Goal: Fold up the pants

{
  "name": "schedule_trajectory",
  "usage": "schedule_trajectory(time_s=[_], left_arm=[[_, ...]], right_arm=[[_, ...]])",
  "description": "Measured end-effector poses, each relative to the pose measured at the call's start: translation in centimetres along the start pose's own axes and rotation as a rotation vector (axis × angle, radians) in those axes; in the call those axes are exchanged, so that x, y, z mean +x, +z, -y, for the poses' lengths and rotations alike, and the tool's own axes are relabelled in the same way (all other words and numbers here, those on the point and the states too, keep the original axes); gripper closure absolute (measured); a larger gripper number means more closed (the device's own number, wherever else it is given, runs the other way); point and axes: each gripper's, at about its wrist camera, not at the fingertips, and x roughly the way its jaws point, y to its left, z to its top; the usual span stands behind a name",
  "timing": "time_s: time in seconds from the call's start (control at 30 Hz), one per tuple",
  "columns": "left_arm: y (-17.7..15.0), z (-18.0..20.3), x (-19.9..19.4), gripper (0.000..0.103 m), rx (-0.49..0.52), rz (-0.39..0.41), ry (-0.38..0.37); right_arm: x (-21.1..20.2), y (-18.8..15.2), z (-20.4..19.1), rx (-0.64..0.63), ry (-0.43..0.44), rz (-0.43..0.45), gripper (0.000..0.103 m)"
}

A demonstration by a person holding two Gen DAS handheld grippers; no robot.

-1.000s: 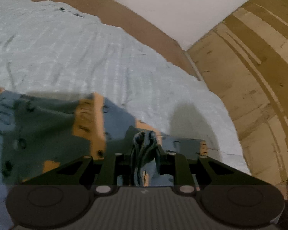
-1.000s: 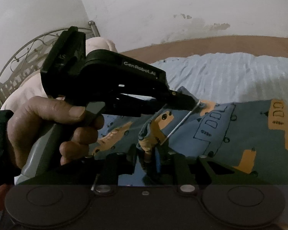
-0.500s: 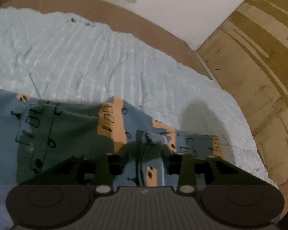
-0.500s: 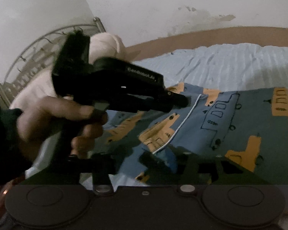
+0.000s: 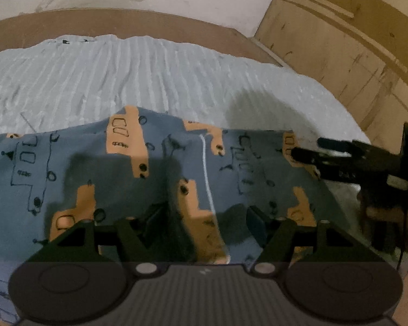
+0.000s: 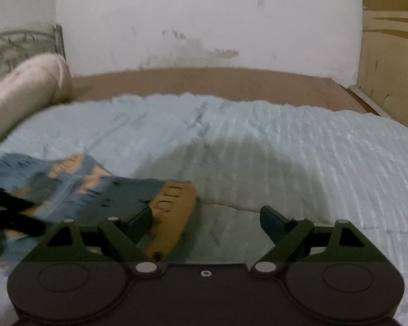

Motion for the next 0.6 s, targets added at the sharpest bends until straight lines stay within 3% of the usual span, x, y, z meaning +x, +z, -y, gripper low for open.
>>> schedule_trajectory(time_s=[0.13, 0.27, 0.37, 0.4, 0.47, 0.6], left_arm=[[-0.1, -0.2, -0.1, 0.032, 0.015, -0.001, -0.002], [-0.2, -0.4, 0.0, 0.031, -0.003, 0.007, -0.006], [-0.3, -0.3, -0.4, 0.031, -0.013, 0.010, -0.005], [-0.4, -0.4, -0.6, 0.030, -0.016, 0.011, -0.006], [-0.6, -0.7, -1.3, 0.023, -0.031, 0.019, -0.016], [-2.2, -2.2, -3.9, 0.012, -0.085, 0.053, -0.023]], right_arm=[[0.7, -0.7, 1.6, 0.016, -0.100, -0.011, 0.016], [-2.5, -1.5, 1.9, 0.105, -0.008, 0.017, 0.013], [-3.3, -3.2, 0.5, 0.031, 0.098, -0.053, 0.007], [-3.2, -4.0, -0.2, -0.034, 0.073, -0.093, 0.007], [-3.9, -5.1, -0.3, -0.092, 0.011, -0.081, 0.007], [-5.6, -4.9, 1.3, 0.024, 0.000, -0.047, 0.007]])
